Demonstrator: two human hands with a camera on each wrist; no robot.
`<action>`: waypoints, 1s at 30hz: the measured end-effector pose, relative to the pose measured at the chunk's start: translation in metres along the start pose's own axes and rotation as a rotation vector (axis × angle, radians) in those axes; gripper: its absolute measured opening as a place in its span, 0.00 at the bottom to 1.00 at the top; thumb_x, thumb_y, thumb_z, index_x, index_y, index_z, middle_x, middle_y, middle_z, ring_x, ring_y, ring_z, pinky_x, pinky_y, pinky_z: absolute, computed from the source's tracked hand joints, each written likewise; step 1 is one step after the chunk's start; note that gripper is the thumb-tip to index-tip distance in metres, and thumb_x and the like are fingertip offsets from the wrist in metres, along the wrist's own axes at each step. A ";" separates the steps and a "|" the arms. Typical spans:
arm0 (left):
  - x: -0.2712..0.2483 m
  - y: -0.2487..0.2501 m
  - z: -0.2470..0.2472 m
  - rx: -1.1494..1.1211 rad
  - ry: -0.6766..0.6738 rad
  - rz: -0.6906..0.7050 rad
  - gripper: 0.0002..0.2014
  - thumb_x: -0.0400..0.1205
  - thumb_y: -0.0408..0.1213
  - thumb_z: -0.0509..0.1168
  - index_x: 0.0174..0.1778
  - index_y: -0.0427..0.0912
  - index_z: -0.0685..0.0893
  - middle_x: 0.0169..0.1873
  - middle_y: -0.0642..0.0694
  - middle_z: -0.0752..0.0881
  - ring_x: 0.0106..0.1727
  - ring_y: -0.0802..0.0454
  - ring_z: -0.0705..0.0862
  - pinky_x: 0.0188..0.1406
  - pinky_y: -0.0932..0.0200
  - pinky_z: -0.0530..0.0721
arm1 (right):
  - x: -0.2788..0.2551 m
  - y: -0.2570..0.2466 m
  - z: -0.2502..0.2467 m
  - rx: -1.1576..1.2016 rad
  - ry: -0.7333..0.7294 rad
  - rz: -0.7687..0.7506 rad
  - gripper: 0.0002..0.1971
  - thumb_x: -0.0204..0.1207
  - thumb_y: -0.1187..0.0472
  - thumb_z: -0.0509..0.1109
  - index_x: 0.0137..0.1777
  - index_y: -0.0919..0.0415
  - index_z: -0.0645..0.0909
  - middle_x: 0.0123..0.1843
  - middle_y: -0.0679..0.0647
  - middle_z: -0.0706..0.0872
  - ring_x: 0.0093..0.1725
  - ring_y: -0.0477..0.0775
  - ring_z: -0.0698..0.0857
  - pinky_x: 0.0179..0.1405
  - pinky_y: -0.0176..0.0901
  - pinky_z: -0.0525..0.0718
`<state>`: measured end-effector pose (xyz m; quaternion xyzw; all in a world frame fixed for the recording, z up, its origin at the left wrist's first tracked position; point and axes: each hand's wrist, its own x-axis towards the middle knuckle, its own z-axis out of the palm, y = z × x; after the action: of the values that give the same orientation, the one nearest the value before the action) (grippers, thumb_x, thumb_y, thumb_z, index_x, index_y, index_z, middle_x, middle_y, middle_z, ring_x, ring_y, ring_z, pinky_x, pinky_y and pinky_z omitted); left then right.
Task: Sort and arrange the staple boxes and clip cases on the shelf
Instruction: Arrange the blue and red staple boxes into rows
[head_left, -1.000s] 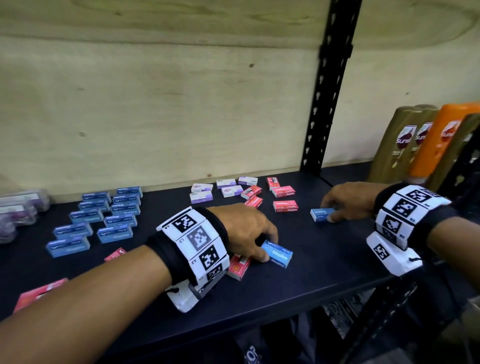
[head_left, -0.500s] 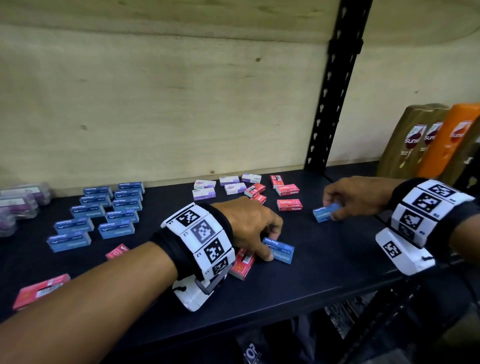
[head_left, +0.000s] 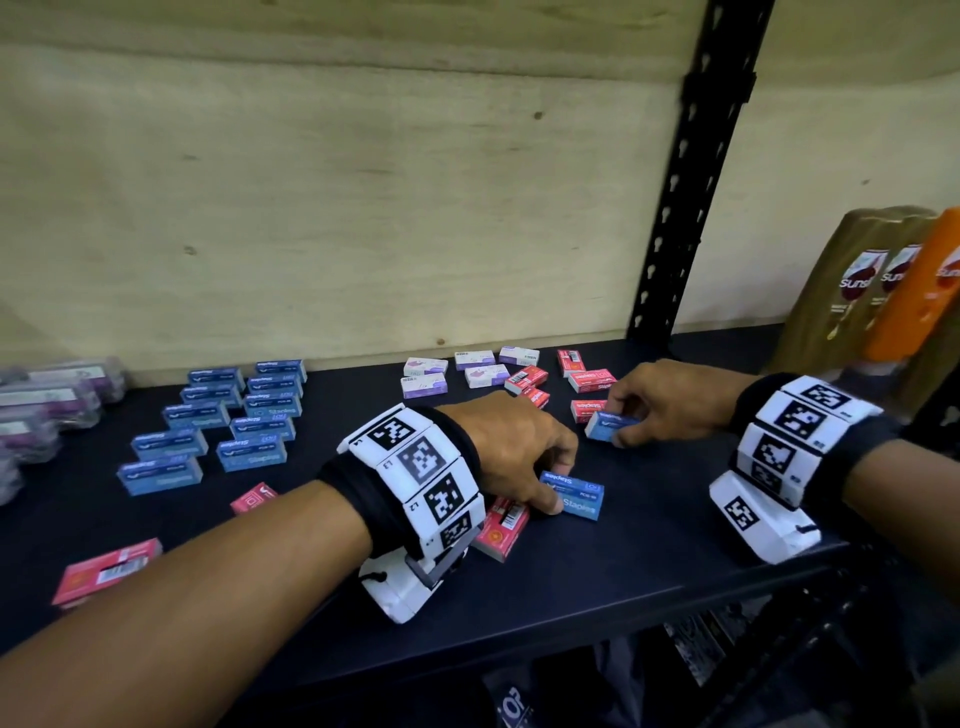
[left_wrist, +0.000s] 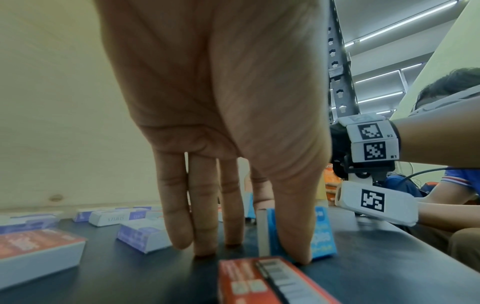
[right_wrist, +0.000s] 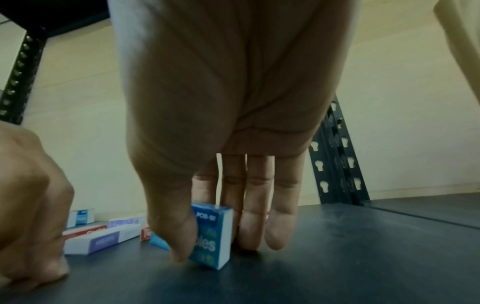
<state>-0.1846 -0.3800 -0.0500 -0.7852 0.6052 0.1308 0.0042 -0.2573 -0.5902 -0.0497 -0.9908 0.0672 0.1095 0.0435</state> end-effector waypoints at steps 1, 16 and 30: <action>0.000 -0.001 0.001 -0.002 0.007 -0.001 0.14 0.78 0.53 0.71 0.54 0.52 0.81 0.43 0.57 0.81 0.45 0.58 0.79 0.38 0.67 0.73 | 0.001 -0.001 0.000 -0.011 0.001 -0.006 0.10 0.74 0.47 0.77 0.49 0.48 0.85 0.46 0.45 0.88 0.47 0.47 0.86 0.48 0.41 0.83; -0.060 -0.067 -0.026 -0.167 0.188 -0.210 0.11 0.75 0.52 0.74 0.47 0.53 0.83 0.41 0.58 0.86 0.36 0.65 0.79 0.37 0.65 0.74 | 0.016 -0.044 -0.040 -0.078 0.065 -0.106 0.05 0.74 0.45 0.76 0.46 0.42 0.83 0.41 0.37 0.84 0.42 0.43 0.83 0.45 0.40 0.80; -0.246 -0.172 -0.017 -0.200 0.264 -0.670 0.12 0.75 0.52 0.75 0.48 0.54 0.82 0.41 0.57 0.85 0.41 0.60 0.82 0.37 0.67 0.74 | 0.109 -0.228 -0.054 -0.093 0.047 -0.469 0.10 0.76 0.47 0.74 0.54 0.49 0.86 0.46 0.41 0.88 0.44 0.45 0.85 0.50 0.43 0.84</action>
<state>-0.0750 -0.1034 -0.0080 -0.9464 0.2942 0.0783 -0.1079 -0.1080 -0.3838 -0.0056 -0.9825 -0.1688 0.0765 0.0203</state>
